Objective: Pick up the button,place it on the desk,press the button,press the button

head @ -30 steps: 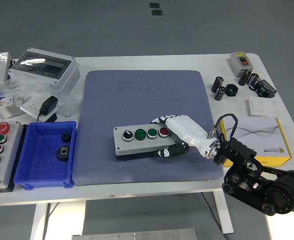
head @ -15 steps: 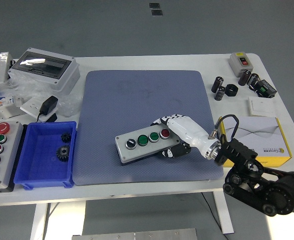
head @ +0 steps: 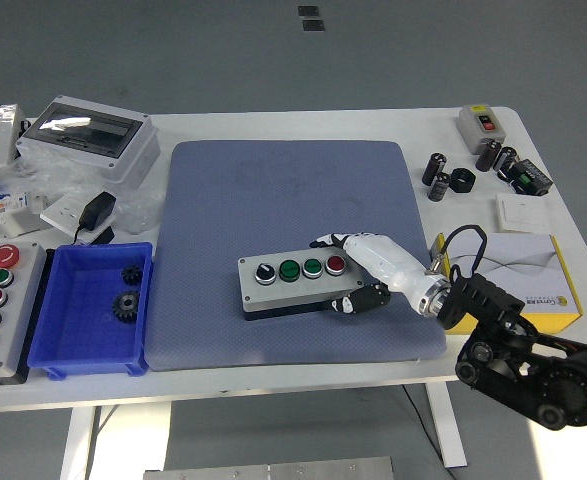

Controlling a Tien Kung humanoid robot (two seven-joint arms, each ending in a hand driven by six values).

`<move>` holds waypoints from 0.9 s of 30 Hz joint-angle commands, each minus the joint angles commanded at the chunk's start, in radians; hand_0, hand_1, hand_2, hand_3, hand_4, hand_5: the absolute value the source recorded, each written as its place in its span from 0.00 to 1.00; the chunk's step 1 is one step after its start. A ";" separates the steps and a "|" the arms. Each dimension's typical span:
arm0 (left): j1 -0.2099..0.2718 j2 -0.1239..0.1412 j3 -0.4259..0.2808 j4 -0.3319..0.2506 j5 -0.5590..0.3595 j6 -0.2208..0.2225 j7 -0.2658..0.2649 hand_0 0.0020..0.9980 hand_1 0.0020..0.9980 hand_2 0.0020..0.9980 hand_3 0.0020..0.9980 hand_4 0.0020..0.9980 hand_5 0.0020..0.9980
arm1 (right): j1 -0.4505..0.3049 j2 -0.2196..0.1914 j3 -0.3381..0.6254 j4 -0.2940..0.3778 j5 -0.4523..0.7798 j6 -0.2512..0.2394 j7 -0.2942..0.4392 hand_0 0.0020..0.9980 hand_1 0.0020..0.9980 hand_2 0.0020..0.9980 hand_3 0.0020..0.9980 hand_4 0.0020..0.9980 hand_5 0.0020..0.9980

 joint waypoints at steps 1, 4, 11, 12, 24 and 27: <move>0.000 0.000 0.001 0.000 -0.001 0.000 -0.001 0.63 0.60 0.54 0.61 0.65 0.46 | -0.002 -0.002 0.003 0.003 0.001 0.002 -0.002 0.85 0.78 0.79 0.82 0.65 0.05; 0.001 0.000 0.004 0.000 -0.003 0.000 -0.002 0.63 0.60 0.54 0.60 0.65 0.46 | -0.009 -0.008 0.011 0.012 0.004 0.007 -0.008 0.87 0.80 0.81 0.86 0.69 0.09; 0.002 0.000 0.006 0.000 -0.005 0.000 -0.003 0.63 0.60 0.53 0.60 0.64 0.46 | -0.018 -0.017 0.024 0.023 0.013 0.013 -0.009 0.88 0.82 0.84 0.91 0.73 0.12; 0.002 0.000 0.007 0.000 -0.006 0.000 -0.003 0.63 0.60 0.53 0.60 0.64 0.46 | -0.018 -0.018 0.024 0.023 0.013 0.013 -0.009 0.88 0.82 0.84 0.91 0.73 0.12; 0.002 0.001 0.007 0.000 -0.003 -0.001 -0.003 0.63 0.60 0.53 0.60 0.64 0.45 | -0.027 -0.022 0.049 0.025 0.030 0.056 -0.007 0.88 0.83 0.85 0.92 0.73 0.14; 0.002 0.001 0.007 0.000 -0.002 -0.001 -0.003 0.63 0.60 0.53 0.60 0.64 0.45 | -0.029 -0.022 0.057 0.027 0.033 0.080 -0.011 0.88 0.83 0.85 0.92 0.73 0.14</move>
